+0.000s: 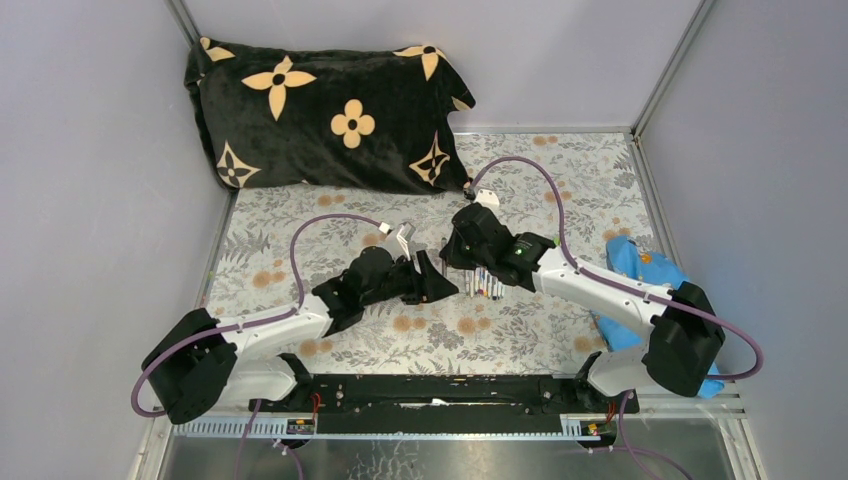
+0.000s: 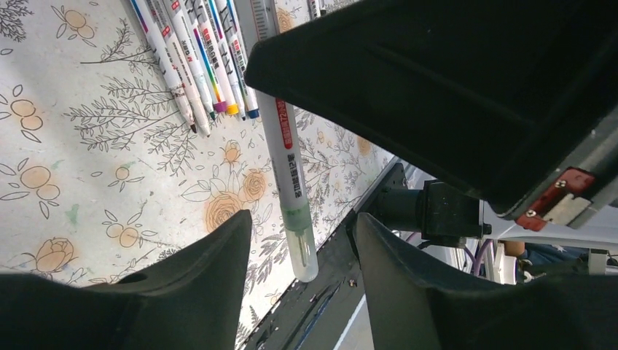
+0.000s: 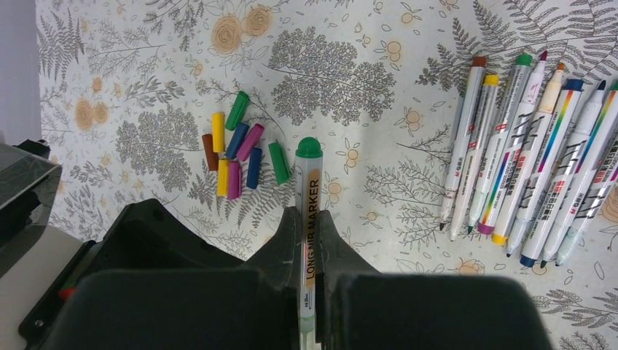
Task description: Open the pen caps
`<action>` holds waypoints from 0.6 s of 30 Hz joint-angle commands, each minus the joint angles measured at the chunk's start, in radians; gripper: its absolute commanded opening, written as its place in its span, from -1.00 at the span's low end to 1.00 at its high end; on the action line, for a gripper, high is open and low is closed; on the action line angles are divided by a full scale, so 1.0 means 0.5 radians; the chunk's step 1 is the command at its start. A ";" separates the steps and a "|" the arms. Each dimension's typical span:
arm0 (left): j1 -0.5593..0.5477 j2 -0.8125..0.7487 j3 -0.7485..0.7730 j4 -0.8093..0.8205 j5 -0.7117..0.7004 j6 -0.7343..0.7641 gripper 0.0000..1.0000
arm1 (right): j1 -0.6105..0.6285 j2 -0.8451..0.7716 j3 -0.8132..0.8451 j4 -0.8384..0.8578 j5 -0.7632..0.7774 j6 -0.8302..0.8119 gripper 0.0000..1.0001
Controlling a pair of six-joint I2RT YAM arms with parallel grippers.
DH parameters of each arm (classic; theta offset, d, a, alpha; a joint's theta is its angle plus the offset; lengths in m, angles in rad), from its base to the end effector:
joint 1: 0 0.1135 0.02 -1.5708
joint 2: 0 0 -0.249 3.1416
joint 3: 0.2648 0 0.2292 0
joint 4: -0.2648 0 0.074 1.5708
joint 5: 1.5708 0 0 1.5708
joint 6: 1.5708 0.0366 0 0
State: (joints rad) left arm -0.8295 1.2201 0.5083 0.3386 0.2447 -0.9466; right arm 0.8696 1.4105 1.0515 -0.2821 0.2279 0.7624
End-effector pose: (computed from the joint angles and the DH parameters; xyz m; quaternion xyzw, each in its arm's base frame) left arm 0.1576 -0.1853 0.2083 0.0207 0.8225 -0.4976 0.2747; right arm 0.1975 0.2211 0.2722 0.0033 0.8895 0.2548 0.3792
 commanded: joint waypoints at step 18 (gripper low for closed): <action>-0.069 -0.067 0.015 0.083 -0.072 0.023 -0.97 | 0.110 -0.119 -0.046 0.036 0.184 0.115 -1.00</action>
State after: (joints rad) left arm -0.8520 1.2213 0.5083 0.3355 0.2111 -0.9489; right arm 0.9062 1.3842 1.0473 -0.2836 0.2901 0.7956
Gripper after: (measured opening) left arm 0.206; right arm 0.038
